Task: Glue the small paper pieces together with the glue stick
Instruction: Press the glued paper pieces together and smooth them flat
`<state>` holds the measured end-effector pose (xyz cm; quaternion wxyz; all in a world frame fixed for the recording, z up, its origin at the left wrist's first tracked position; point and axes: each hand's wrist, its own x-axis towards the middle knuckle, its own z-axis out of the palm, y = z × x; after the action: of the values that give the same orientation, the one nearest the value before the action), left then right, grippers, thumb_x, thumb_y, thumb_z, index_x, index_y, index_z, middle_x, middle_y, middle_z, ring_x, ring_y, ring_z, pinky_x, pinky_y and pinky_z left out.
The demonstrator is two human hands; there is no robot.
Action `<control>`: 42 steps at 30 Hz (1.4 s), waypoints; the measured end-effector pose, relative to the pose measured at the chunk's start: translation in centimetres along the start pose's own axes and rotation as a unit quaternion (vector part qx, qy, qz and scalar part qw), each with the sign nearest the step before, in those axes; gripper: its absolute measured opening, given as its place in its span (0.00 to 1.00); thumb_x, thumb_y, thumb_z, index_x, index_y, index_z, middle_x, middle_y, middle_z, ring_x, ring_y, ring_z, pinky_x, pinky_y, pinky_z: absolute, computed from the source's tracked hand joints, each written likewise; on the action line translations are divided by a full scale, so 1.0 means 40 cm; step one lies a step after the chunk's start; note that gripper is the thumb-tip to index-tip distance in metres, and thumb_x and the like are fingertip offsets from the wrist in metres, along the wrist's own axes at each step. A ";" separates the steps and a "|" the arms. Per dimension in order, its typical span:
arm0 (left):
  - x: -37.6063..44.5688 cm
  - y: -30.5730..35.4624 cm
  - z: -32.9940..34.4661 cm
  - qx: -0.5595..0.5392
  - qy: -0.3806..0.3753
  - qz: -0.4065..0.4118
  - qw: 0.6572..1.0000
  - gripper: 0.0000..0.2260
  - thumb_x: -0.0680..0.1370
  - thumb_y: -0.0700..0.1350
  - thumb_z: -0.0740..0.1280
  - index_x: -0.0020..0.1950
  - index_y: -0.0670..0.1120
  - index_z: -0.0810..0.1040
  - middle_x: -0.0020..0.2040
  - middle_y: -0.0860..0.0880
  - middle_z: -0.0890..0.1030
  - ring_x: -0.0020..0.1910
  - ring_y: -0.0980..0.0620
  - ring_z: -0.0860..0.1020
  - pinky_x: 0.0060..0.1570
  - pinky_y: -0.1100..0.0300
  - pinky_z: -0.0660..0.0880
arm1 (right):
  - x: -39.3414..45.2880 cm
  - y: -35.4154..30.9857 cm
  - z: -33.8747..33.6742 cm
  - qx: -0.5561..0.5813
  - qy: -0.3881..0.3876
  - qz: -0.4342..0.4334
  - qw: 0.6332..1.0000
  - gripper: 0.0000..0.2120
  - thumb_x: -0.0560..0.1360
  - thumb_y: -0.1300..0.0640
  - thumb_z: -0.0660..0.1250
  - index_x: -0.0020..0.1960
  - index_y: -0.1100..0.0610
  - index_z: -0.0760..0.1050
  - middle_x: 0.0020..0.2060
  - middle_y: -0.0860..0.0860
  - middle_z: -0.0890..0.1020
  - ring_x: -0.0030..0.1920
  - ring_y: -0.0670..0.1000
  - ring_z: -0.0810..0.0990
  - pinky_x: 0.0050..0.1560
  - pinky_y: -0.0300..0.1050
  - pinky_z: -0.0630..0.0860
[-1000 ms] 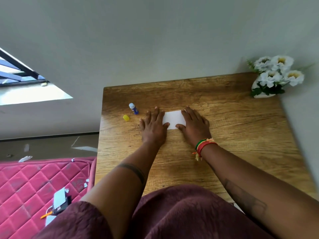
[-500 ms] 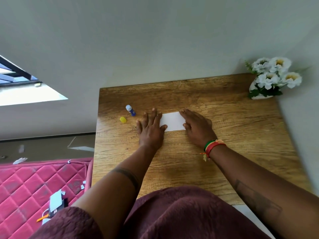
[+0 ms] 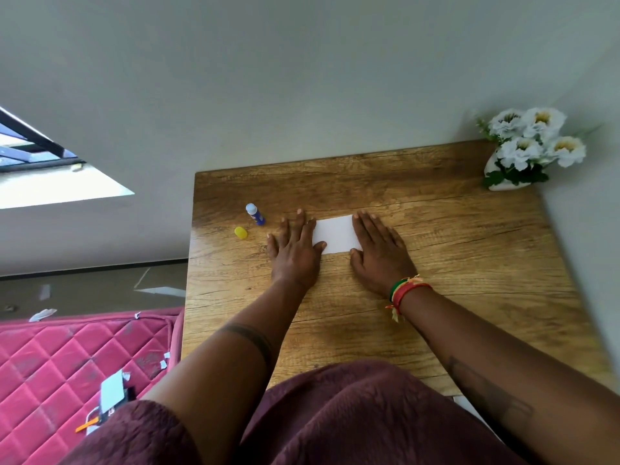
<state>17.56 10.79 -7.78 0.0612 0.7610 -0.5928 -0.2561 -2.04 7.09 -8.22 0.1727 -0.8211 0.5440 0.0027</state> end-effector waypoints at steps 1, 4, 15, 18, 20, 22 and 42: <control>0.002 0.001 -0.002 0.002 -0.001 0.000 1.000 0.27 0.85 0.58 0.53 0.83 0.55 0.51 0.84 0.54 0.41 0.81 0.47 0.34 0.78 0.37 0.38 | 0.004 -0.001 -0.007 -0.003 -0.005 -0.001 1.000 0.35 0.80 0.44 0.52 0.83 0.52 0.45 0.83 0.48 0.47 0.82 0.50 0.46 0.80 0.54 0.48; 0.000 0.001 -0.005 0.025 -0.002 0.000 1.000 0.28 0.85 0.58 0.53 0.83 0.54 0.51 0.85 0.53 0.43 0.82 0.45 0.36 0.78 0.37 0.40 | 0.017 -0.017 -0.028 -0.025 -0.021 -0.003 0.999 0.34 0.80 0.43 0.54 0.82 0.55 0.52 0.82 0.50 0.53 0.81 0.53 0.52 0.77 0.57 0.57; 0.059 0.049 -0.086 0.015 0.003 -0.001 1.000 0.32 0.76 0.50 0.75 0.76 0.45 0.67 0.71 0.41 0.71 0.68 0.38 0.70 0.63 0.43 0.75 | 0.109 -0.049 -0.104 -0.039 -0.056 0.023 0.997 0.24 0.78 0.48 0.68 0.71 0.55 0.69 0.69 0.54 0.71 0.68 0.60 0.70 0.57 0.59 0.75; 0.072 0.055 -0.086 -0.048 -0.018 -0.020 0.999 0.30 0.74 0.46 0.77 0.74 0.47 0.70 0.67 0.42 0.76 0.66 0.41 0.74 0.62 0.43 0.76 | 0.113 -0.046 -0.096 -0.043 -0.050 0.017 0.998 0.24 0.78 0.49 0.69 0.71 0.55 0.69 0.69 0.54 0.70 0.67 0.61 0.69 0.56 0.58 0.75; 0.074 0.053 -0.089 -0.053 -0.016 -0.015 0.998 0.26 0.74 0.46 0.77 0.70 0.48 0.73 0.66 0.43 0.75 0.65 0.41 0.73 0.61 0.44 0.76 | 0.121 -0.039 -0.096 -0.052 -0.051 0.007 0.997 0.23 0.77 0.49 0.70 0.69 0.56 0.72 0.68 0.54 0.70 0.67 0.60 0.69 0.56 0.58 0.75; 0.075 0.049 -0.096 -0.024 -0.006 0.007 1.000 0.23 0.75 0.49 0.76 0.68 0.49 0.76 0.66 0.43 0.73 0.66 0.40 0.72 0.62 0.45 0.75 | 0.127 -0.036 -0.098 -0.044 -0.054 0.008 0.998 0.24 0.76 0.49 0.71 0.69 0.57 0.72 0.69 0.55 0.70 0.67 0.60 0.69 0.57 0.58 0.76; 0.051 0.078 -0.097 0.009 0.012 0.016 1.000 0.29 0.76 0.50 0.75 0.73 0.48 0.69 0.68 0.42 0.69 0.67 0.38 0.69 0.64 0.44 0.73 | 0.162 -0.030 -0.156 0.182 -0.123 0.158 0.963 0.06 0.74 0.56 0.73 0.45 0.58 0.85 0.46 0.53 0.86 0.48 0.56 0.83 0.48 0.47 0.78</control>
<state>17.00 7.17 -3.84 0.0658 0.7552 -0.6062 -0.2405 0.52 -0.07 -3.25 0.3824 -0.6727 0.6327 0.0317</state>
